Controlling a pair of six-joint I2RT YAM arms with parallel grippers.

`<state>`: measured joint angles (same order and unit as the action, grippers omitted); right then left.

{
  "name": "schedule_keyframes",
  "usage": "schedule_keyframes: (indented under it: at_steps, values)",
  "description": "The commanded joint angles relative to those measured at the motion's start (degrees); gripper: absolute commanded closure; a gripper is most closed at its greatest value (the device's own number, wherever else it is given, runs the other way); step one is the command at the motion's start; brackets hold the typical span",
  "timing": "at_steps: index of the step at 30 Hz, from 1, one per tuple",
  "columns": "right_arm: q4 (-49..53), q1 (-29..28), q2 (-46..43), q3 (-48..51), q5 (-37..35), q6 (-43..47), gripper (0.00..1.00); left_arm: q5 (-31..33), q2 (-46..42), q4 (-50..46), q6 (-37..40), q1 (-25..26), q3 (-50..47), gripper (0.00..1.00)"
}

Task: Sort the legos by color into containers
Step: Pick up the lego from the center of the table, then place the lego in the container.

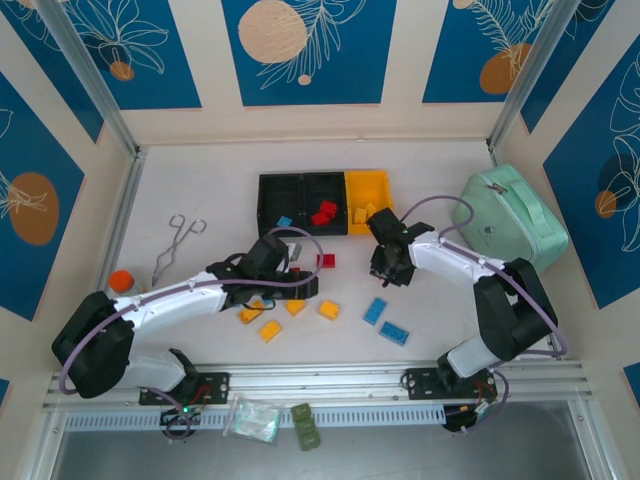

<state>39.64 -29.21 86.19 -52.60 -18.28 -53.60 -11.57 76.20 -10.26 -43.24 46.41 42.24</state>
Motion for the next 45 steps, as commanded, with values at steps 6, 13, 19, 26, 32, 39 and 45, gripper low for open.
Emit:
schedule_keyframes:
  at_steps: [6, 13, 19, 26, 32, 39, 45]
  values:
    - [4.6, -2.79, -2.07, -6.89, 0.13, 3.67, 0.72, 8.45, -2.19, -5.91, -3.27, 0.63, -1.47, 0.36]
    - [5.01, -4.84, 4.58, -17.37, 1.41, 7.64, 0.72, 10.63, -6.19, -6.39, -4.76, 0.44, -3.37, 0.35]
    - [5.75, -5.77, 12.47, -28.02, 2.51, 10.94, 0.72, 9.86, -8.82, -8.86, -2.63, -1.73, -2.27, 0.35]
    - [7.78, -5.53, 23.61, -41.37, 4.15, 13.9, 0.71, 8.39, -10.9, -12.3, 0.54, -6.15, 0.16, 0.35]
    - [10.05, -3.24, 34.04, -53.49, 10.02, 16.58, 0.7, 7.02, -11.82, -12.65, 0.82, -8.29, 0.06, 0.35]
    - [14.83, -1.14, 43.8, -67.75, 12.92, 17.71, 0.69, 6.39, -12.7, -11.54, -0.74, -8.67, -2.19, 0.35]
    - [16.23, -0.23, 49.03, -74.27, 15.89, 18.03, 0.67, 6.47, -12.94, -11.63, -1.09, -8.84, -2.89, 0.35]
